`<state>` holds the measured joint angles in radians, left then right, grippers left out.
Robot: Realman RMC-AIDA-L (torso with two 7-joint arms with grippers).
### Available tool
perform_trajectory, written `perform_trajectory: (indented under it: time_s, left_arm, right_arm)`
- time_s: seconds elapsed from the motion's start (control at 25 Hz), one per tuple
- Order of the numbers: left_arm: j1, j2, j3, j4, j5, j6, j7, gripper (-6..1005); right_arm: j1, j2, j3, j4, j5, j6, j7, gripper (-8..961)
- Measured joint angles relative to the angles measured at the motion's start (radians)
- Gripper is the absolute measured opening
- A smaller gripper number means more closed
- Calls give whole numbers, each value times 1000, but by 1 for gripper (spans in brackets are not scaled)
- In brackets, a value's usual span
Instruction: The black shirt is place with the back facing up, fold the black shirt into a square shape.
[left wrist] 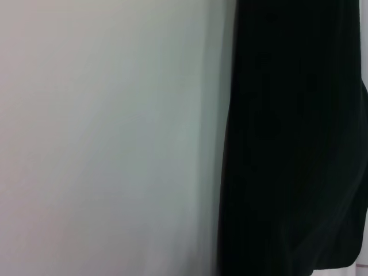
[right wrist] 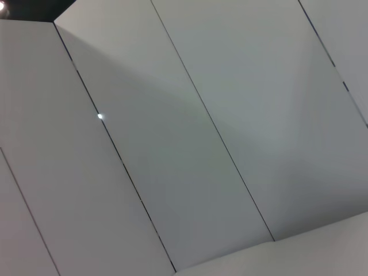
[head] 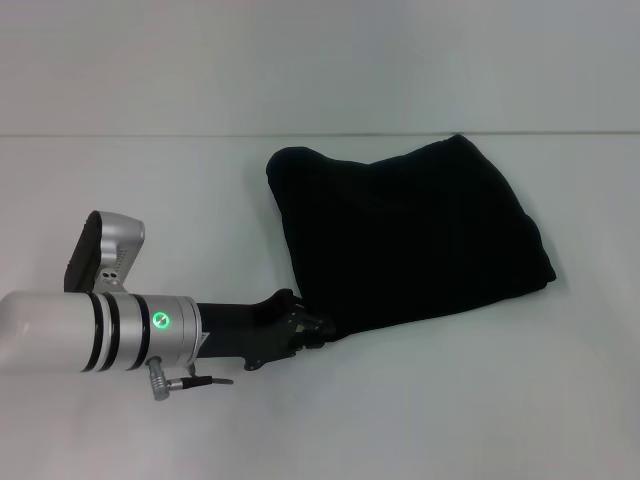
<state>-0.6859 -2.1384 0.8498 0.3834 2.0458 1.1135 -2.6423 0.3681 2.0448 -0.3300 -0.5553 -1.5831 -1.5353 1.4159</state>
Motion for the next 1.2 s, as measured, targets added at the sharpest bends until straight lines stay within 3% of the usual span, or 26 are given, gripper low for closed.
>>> perform_trajectory:
  time_s: [0.36, 0.68, 1.2]
  left_arm:
    - [-9, 3, 31, -1, 1, -11, -12, 138]
    - [28, 24, 21, 16, 1, 46, -7, 4]
    - [76, 47, 13, 63, 0, 96, -11, 3]
  right_arm:
    - [0, 0, 5, 6, 0, 0, 0, 698]
    - [-2, -2, 15, 12, 0, -2, 0, 698]
    - [-9, -2, 17, 12, -1, -3, 4, 697]
